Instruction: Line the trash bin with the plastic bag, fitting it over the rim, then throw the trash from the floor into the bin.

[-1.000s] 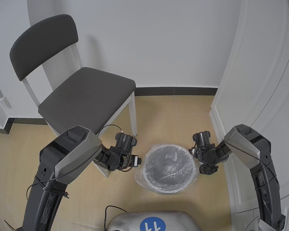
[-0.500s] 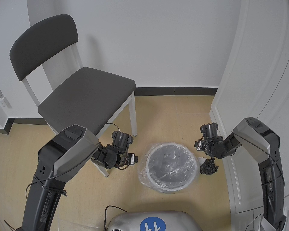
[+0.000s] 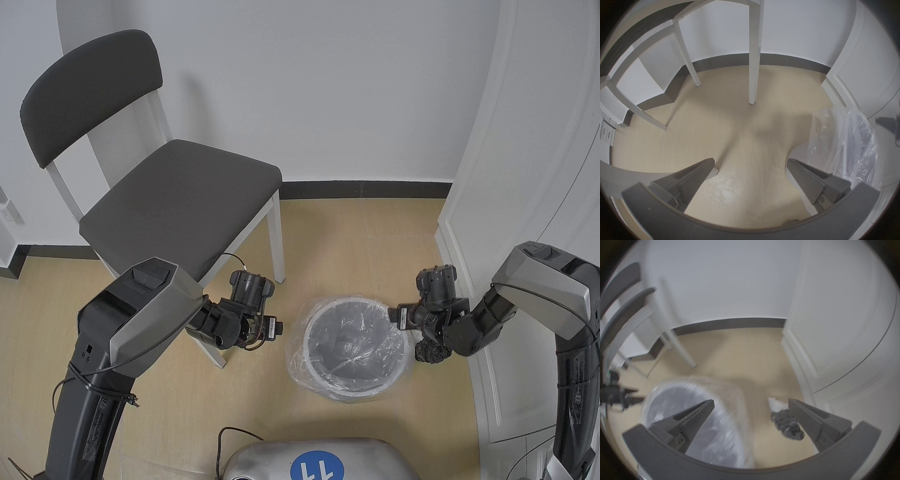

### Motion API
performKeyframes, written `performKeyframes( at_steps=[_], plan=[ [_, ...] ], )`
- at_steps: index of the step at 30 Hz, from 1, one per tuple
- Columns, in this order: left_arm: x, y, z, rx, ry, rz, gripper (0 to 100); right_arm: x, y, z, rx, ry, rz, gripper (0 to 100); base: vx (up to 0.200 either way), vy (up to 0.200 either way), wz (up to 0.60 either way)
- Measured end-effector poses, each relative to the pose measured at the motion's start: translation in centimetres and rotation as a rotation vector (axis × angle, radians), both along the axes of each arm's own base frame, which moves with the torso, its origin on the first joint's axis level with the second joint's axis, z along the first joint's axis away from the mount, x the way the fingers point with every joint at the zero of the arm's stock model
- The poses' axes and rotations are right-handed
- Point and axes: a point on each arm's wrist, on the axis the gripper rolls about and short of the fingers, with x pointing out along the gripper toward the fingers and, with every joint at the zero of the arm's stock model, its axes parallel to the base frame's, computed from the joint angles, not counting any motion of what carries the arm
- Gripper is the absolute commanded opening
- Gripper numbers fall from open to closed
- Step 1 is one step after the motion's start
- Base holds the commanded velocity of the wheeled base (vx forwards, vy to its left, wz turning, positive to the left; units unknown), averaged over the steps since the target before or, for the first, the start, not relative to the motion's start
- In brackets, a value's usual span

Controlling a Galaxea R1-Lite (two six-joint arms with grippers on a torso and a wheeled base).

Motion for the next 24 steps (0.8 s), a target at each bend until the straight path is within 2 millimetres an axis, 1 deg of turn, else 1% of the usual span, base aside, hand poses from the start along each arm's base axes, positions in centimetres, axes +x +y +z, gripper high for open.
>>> performKeyframes(
  at_steps=[6, 8, 9, 10, 13, 17, 20, 24],
  plan=[
    [0.0, 0.0, 0.1, 0.001, -0.004, 0.000, 100, -5.8, 1.9, -1.5, -0.027, 0.023, 0.298, 100, 0.000, 0.000, 0.00],
    [-0.1, -0.1, 0.2, 0.001, -0.005, -0.001, 100, -7.4, 2.6, -1.8, -0.026, 0.016, 0.397, 100, 0.000, 0.000, 0.00],
    [-0.1, -0.2, 0.2, 0.001, -0.007, -0.001, 100, -8.7, 3.3, -2.2, -0.029, 0.015, 0.475, 100, 0.000, 0.000, 0.00],
    [-0.1, -0.2, 0.2, 0.000, -0.007, -0.001, 100, -8.9, 3.4, -2.3, -0.029, 0.015, 0.489, 100, 0.000, 0.000, 0.00],
    [-0.1, -0.2, 0.3, -0.001, -0.011, -0.001, 100, -10.9, 4.3, -2.9, -0.039, 0.029, 0.577, 100, 0.000, 0.000, 0.00],
    [-0.2, -0.3, 0.4, -0.002, -0.012, -0.004, 100, -12.7, 5.1, -3.3, -0.042, 0.040, 0.638, 100, 0.000, 0.000, 0.00],
    [-0.2, -0.3, 0.4, -0.002, -0.011, -0.003, 100, -13.5, 5.5, -3.7, -0.045, 0.058, 0.673, 100, 0.000, 0.000, 0.00],
    [-0.3, -0.4, 0.4, -0.002, -0.011, -0.004, 100, -13.7, 5.7, -4.7, -0.054, 0.083, 0.682, 100, 0.000, 0.000, 0.00]
  ],
)
